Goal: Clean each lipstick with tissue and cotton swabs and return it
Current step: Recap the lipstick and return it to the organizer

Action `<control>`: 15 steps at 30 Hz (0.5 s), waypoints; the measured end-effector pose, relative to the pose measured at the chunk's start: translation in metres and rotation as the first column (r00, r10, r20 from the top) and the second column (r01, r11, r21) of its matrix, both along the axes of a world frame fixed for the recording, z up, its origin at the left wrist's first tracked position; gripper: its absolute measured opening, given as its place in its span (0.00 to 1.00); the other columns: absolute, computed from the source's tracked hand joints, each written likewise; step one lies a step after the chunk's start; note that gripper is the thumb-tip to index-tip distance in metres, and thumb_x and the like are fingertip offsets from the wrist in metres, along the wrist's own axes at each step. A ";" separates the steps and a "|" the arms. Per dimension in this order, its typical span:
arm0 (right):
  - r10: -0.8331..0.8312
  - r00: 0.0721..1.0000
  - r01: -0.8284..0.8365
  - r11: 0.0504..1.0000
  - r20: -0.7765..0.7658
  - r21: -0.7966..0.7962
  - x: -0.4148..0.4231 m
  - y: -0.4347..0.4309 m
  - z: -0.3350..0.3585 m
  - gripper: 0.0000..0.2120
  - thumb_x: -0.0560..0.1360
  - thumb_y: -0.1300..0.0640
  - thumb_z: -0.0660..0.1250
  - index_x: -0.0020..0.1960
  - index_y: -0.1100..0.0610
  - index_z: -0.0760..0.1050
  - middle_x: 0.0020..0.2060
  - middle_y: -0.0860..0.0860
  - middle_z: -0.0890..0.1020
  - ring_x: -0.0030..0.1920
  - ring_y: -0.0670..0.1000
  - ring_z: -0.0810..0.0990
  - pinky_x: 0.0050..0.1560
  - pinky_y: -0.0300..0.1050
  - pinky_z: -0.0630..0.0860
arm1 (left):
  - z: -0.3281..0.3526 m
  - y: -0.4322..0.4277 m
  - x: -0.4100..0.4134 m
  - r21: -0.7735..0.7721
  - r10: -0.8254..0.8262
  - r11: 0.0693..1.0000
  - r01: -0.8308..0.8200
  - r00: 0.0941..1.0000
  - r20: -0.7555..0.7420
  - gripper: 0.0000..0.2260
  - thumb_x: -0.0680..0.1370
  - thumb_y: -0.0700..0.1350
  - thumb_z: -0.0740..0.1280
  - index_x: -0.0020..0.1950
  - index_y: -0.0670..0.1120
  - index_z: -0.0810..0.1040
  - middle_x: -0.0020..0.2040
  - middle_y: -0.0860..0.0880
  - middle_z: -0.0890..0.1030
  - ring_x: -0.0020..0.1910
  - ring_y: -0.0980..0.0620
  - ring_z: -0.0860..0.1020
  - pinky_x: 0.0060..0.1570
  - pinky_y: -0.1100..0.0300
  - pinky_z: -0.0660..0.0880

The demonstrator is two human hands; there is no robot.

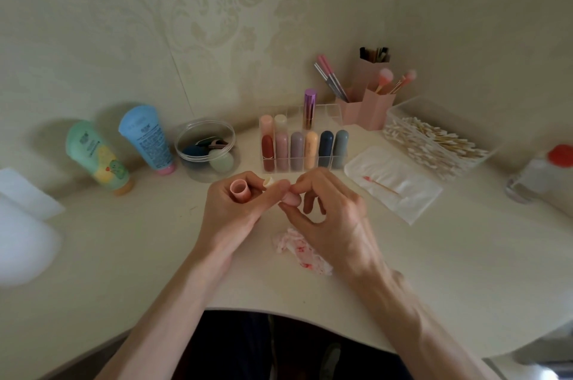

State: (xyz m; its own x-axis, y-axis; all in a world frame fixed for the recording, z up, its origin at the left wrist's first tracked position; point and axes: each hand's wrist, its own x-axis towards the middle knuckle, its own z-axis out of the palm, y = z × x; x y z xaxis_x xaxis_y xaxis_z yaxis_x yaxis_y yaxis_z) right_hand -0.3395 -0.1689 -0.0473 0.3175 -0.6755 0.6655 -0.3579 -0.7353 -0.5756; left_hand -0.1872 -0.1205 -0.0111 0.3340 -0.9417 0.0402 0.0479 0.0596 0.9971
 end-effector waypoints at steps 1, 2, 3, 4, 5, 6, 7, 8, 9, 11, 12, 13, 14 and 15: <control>-0.001 1.000 0.001 1.000 -0.005 -0.001 0.000 0.000 0.001 0.08 0.76 0.61 0.78 0.47 0.59 0.79 0.43 0.46 0.79 0.38 0.47 0.77 0.37 0.45 0.78 | -0.001 -0.001 0.001 0.011 0.013 1.000 -0.013 1.000 0.007 0.13 0.72 0.43 0.78 0.37 0.42 0.75 0.27 0.53 0.78 0.26 0.57 0.73 0.32 0.69 0.69; -0.009 1.000 0.009 1.000 -0.006 0.013 -0.001 0.000 0.001 0.08 0.76 0.60 0.78 0.49 0.59 0.80 0.44 0.46 0.79 0.39 0.46 0.78 0.39 0.42 0.78 | -0.004 -0.002 0.004 0.021 0.021 1.000 -0.022 1.000 0.018 0.13 0.69 0.47 0.79 0.40 0.43 0.77 0.29 0.51 0.77 0.28 0.54 0.71 0.32 0.66 0.69; -0.026 1.000 0.026 0.999 -0.002 0.040 -0.002 0.000 0.003 0.08 0.77 0.59 0.78 0.51 0.58 0.80 0.45 0.45 0.79 0.41 0.45 0.78 0.41 0.39 0.77 | -0.007 -0.004 0.007 0.027 0.014 1.000 -0.016 0.999 0.040 0.14 0.67 0.49 0.79 0.44 0.45 0.79 0.33 0.47 0.74 0.32 0.52 0.71 0.32 0.64 0.71; -0.050 0.999 0.050 0.996 0.005 0.068 -0.004 -0.001 0.004 0.08 0.78 0.59 0.77 0.53 0.58 0.80 0.47 0.45 0.80 0.42 0.45 0.79 0.43 0.37 0.76 | -0.009 -0.005 0.008 0.018 -0.010 1.000 0.008 0.998 0.067 0.17 0.66 0.50 0.78 0.51 0.47 0.80 0.37 0.45 0.72 0.36 0.50 0.71 0.35 0.63 0.72; -0.080 0.997 0.079 0.993 0.014 0.082 -0.006 -0.002 0.005 0.08 0.78 0.59 0.76 0.55 0.57 0.80 0.48 0.45 0.81 0.44 0.44 0.80 0.44 0.35 0.76 | -0.013 -0.006 0.009 0.002 -0.049 0.999 0.049 0.994 0.096 0.20 0.68 0.50 0.77 0.59 0.48 0.80 0.40 0.45 0.71 0.39 0.50 0.72 0.40 0.65 0.74; -0.111 0.994 0.109 0.991 0.021 0.081 -0.008 -0.004 0.006 0.09 0.78 0.59 0.76 0.57 0.57 0.80 0.50 0.46 0.81 0.45 0.44 0.80 0.45 0.34 0.75 | -0.017 -0.007 0.009 -0.008 -0.090 0.996 0.092 0.987 0.134 0.24 0.71 0.50 0.75 0.67 0.50 0.77 0.43 0.47 0.71 0.42 0.51 0.73 0.45 0.67 0.75; -0.134 0.991 0.132 0.988 0.023 0.075 -0.009 -0.006 0.006 0.09 0.79 0.60 0.75 0.58 0.57 0.80 0.51 0.46 0.81 0.46 0.42 0.80 0.46 0.31 0.74 | -0.021 -0.008 0.010 -0.012 -0.124 0.992 0.128 0.975 0.183 0.27 0.75 0.50 0.72 0.74 0.51 0.73 0.46 0.49 0.72 0.46 0.53 0.75 0.51 0.68 0.74; -0.148 0.989 0.146 0.987 0.020 0.070 -0.011 -0.007 0.006 0.09 0.79 0.61 0.74 0.58 0.57 0.80 0.51 0.47 0.81 0.47 0.41 0.79 0.47 0.29 0.72 | -0.025 -0.009 0.011 -0.020 -0.145 0.988 0.154 0.961 0.235 0.28 0.79 0.49 0.69 0.79 0.51 0.68 0.51 0.53 0.75 0.51 0.56 0.76 0.56 0.69 0.73; -0.152 0.988 0.150 0.986 0.012 0.072 -0.011 -0.007 0.005 0.09 0.79 0.62 0.74 0.59 0.57 0.80 0.52 0.47 0.81 0.48 0.40 0.79 0.48 0.28 0.71 | -0.028 -0.010 0.012 -0.038 -0.159 0.984 0.176 0.947 0.279 0.27 0.82 0.47 0.65 0.81 0.52 0.64 0.55 0.56 0.76 0.56 0.59 0.76 0.60 0.69 0.71; -0.132 0.991 0.132 0.987 -0.010 0.095 -0.012 -0.007 0.004 0.10 0.80 0.62 0.73 0.60 0.56 0.79 0.53 0.47 0.82 0.48 0.40 0.79 0.48 0.28 0.71 | -0.033 -0.011 0.015 -0.093 -0.142 0.978 0.184 0.928 0.344 0.23 0.86 0.43 0.60 0.82 0.53 0.63 0.60 0.55 0.77 0.55 0.61 0.76 0.57 0.68 0.72; -0.116 0.993 0.117 0.987 -0.019 0.109 -0.012 -0.007 0.002 0.10 0.81 0.62 0.72 0.60 0.55 0.79 0.52 0.47 0.82 0.47 0.41 0.79 0.47 0.29 0.72 | -0.034 -0.011 0.015 -0.119 -0.117 0.978 0.172 0.922 0.369 0.22 0.87 0.42 0.59 0.81 0.53 0.64 0.58 0.50 0.78 0.51 0.60 0.77 0.53 0.67 0.73; -0.101 0.994 0.104 0.988 -0.027 0.113 -0.012 -0.007 0.002 0.10 0.81 0.62 0.72 0.60 0.54 0.79 0.52 0.46 0.82 0.45 0.41 0.79 0.46 0.31 0.73 | -0.033 -0.012 0.015 -0.137 -0.098 0.977 0.161 0.919 0.381 0.21 0.87 0.42 0.59 0.80 0.52 0.66 0.55 0.44 0.79 0.47 0.58 0.76 0.49 0.67 0.74; -0.092 0.995 0.095 0.989 -0.035 0.110 -0.012 -0.007 0.001 0.10 0.81 0.61 0.73 0.60 0.54 0.79 0.52 0.46 0.81 0.44 0.42 0.79 0.45 0.33 0.75 | -0.032 -0.011 0.014 -0.150 -0.087 0.976 0.155 0.919 0.384 0.21 0.86 0.41 0.60 0.80 0.51 0.67 0.53 0.41 0.79 0.44 0.58 0.76 0.48 0.66 0.73; -0.090 0.995 0.093 0.990 -0.039 0.104 -0.012 -0.007 0.000 0.10 0.80 0.62 0.73 0.60 0.54 0.79 0.52 0.46 0.81 0.44 0.43 0.79 0.45 0.35 0.76 | -0.031 -0.012 0.014 -0.156 -0.087 0.976 0.155 0.922 0.376 0.21 0.86 0.41 0.62 0.79 0.50 0.69 0.53 0.42 0.79 0.43 0.56 0.77 0.48 0.66 0.74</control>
State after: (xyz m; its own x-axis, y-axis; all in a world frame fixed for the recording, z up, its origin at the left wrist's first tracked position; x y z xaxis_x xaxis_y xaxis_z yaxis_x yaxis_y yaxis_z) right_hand -0.3515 -0.1761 -0.0469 0.2726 -0.7686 0.5787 -0.4416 -0.6343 -0.6345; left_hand -0.1732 -0.1321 -0.0417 0.1475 -0.9395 0.3091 -0.2992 0.2555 0.9194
